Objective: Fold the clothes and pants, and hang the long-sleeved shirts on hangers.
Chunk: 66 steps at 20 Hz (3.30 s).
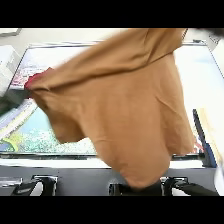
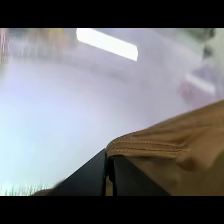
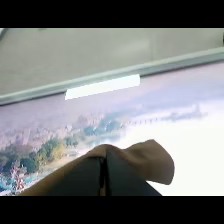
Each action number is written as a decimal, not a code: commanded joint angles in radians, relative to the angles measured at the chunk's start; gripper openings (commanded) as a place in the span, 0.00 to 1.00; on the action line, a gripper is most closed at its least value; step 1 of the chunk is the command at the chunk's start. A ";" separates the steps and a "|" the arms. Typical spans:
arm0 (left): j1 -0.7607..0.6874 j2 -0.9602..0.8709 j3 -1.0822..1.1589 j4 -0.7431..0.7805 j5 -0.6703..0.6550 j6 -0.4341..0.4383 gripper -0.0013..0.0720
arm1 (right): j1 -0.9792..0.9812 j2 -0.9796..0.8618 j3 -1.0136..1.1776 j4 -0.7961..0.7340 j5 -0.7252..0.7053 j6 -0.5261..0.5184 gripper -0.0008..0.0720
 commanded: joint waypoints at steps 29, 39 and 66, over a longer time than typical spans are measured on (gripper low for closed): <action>-0.027 -0.295 -0.248 -0.021 0.177 0.097 0.05 | -0.443 0.135 -1.300 0.419 0.202 -0.255 0.77; -0.030 -0.328 -0.249 -0.021 0.158 0.097 0.05 | -0.443 0.117 -1.062 0.571 -0.246 -0.185 0.06; 0.014 -0.521 -0.418 -0.158 0.044 0.227 0.53 | -0.816 0.044 -0.896 0.198 0.568 -0.398 0.77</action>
